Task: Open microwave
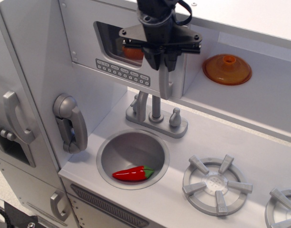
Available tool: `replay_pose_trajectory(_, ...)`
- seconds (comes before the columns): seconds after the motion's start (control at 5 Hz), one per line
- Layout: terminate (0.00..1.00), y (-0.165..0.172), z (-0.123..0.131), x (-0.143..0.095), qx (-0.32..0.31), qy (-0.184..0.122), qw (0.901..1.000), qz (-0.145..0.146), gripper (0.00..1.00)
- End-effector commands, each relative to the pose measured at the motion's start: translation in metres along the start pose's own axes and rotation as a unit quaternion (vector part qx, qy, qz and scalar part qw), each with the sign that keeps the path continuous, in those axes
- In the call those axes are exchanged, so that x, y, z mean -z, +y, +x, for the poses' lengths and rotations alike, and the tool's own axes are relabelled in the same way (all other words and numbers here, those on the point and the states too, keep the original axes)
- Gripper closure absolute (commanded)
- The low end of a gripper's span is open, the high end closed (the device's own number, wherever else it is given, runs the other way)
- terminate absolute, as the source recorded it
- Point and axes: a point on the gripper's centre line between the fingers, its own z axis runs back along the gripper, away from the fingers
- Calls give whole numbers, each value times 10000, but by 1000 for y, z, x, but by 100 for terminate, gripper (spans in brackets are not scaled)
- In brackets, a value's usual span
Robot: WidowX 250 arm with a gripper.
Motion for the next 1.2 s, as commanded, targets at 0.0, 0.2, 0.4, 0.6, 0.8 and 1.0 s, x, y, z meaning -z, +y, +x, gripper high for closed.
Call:
replay_pose_trajectory(0.0, 0, 36, -32, -31, 237, -50, 9997, -51, 100)
replay_pose_trajectory(0.2, 0, 56, -46, -45, 243, 406, 9988, 150, 0)
replay_pose_trajectory(0.4, 0, 62, -56, -56, 219, 585, 9975, 317, 0)
replay_pose_trajectory(0.6, 0, 44, -64, -52, 435, 991, 9933, 410, 0)
replay_pose_trajectory(0.8, 0, 12, -83, -45, 722, 1435, 9865, 313, 0)
replay_pose_trajectory(1.0, 0, -26, -98, -43, 888, 1793, 9798, 18, 0)
